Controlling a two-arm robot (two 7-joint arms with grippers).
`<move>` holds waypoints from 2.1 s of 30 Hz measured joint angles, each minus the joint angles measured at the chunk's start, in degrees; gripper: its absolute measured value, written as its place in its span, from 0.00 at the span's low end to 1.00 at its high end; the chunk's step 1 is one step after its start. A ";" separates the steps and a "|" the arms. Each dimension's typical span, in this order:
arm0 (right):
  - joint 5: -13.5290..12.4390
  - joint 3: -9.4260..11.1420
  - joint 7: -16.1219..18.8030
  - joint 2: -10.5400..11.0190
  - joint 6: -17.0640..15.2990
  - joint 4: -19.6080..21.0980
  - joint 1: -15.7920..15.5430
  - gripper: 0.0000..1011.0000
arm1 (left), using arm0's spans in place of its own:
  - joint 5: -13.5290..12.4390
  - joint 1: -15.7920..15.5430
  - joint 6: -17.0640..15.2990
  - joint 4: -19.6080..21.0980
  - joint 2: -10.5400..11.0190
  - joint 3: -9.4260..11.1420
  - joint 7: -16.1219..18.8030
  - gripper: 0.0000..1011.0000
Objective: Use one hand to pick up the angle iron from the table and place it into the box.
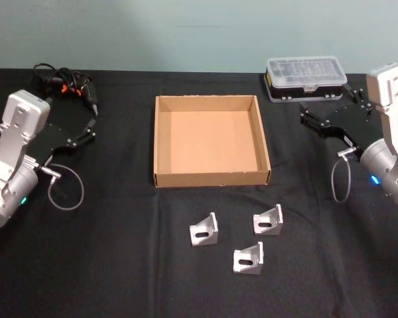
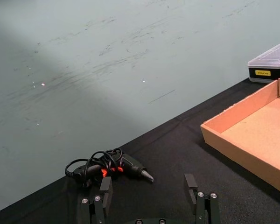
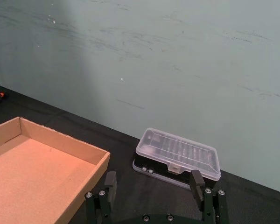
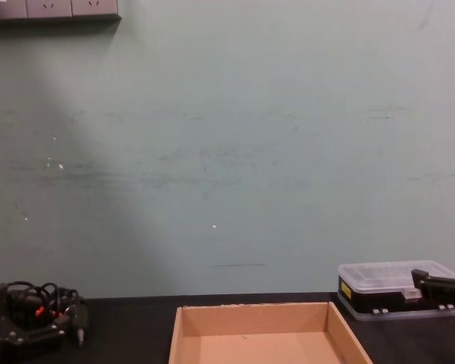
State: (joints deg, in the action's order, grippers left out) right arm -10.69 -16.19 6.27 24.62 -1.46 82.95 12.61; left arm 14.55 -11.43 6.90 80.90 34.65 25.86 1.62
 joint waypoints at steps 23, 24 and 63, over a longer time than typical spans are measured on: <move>0.00 0.00 0.00 0.00 0.00 0.00 0.00 0.99 | 0.00 0.00 0.00 0.00 0.00 0.00 0.00 0.99; 0.00 0.00 0.00 0.00 0.00 0.00 0.00 0.99 | 0.00 0.00 0.00 0.00 0.00 0.00 0.00 0.99; 0.00 0.00 0.00 0.00 0.00 0.00 0.00 0.99 | 0.00 0.00 0.00 0.00 0.00 0.00 0.00 0.99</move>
State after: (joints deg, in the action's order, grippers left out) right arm -10.69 -16.19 6.27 24.62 -1.46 82.95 12.61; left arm 14.55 -11.43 6.91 80.90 34.65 25.86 1.62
